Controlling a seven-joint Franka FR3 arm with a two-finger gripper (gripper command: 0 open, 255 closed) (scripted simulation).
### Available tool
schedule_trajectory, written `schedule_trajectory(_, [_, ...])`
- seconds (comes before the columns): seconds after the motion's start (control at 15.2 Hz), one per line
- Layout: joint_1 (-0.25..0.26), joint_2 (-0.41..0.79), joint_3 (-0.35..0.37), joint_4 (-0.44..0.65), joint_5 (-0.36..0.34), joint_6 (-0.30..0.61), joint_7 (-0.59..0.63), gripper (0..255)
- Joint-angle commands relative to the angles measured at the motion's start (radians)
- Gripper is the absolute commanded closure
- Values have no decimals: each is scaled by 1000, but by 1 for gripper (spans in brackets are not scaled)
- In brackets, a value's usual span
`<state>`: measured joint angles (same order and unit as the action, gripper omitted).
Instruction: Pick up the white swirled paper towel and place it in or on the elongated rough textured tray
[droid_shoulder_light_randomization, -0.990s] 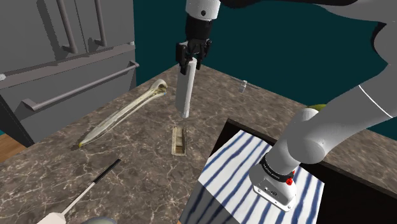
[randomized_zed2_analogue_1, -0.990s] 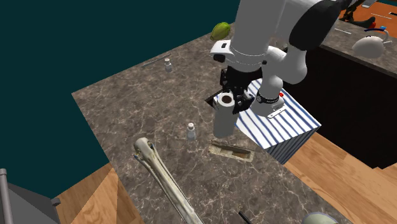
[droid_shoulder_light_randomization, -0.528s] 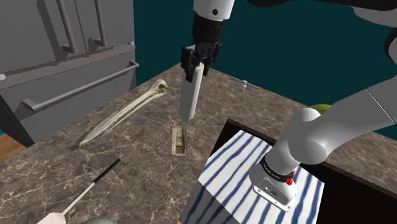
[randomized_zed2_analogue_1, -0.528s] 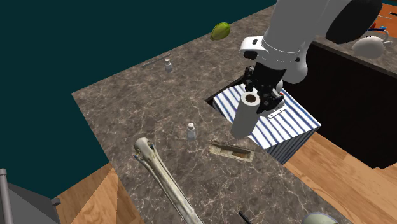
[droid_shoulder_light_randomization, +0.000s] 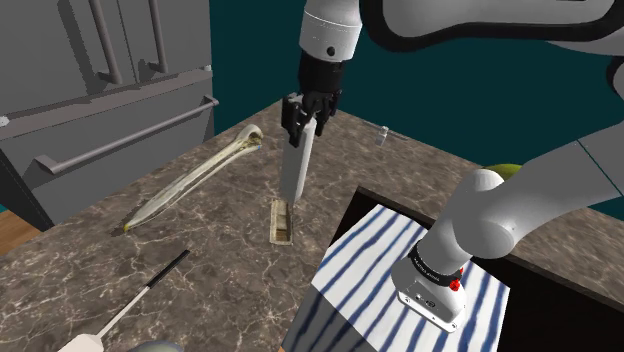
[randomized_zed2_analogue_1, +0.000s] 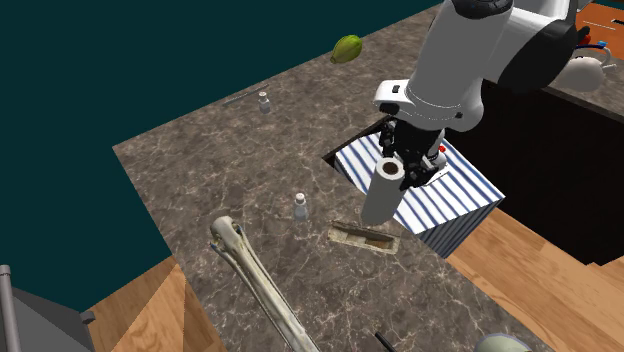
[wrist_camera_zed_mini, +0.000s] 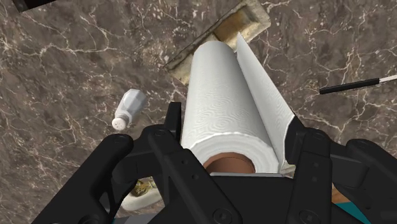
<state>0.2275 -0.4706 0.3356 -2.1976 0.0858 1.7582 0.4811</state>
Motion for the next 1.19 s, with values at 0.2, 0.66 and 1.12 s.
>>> schedule_trajectory(0.2, [3,0,6,-68,4,68,1,255])
schedule_trajectory(0.66, [5,11,17,-153,8,164,6,255])
schedule_trajectory(1.12, [6,34,30,-229,10,263,13,255])
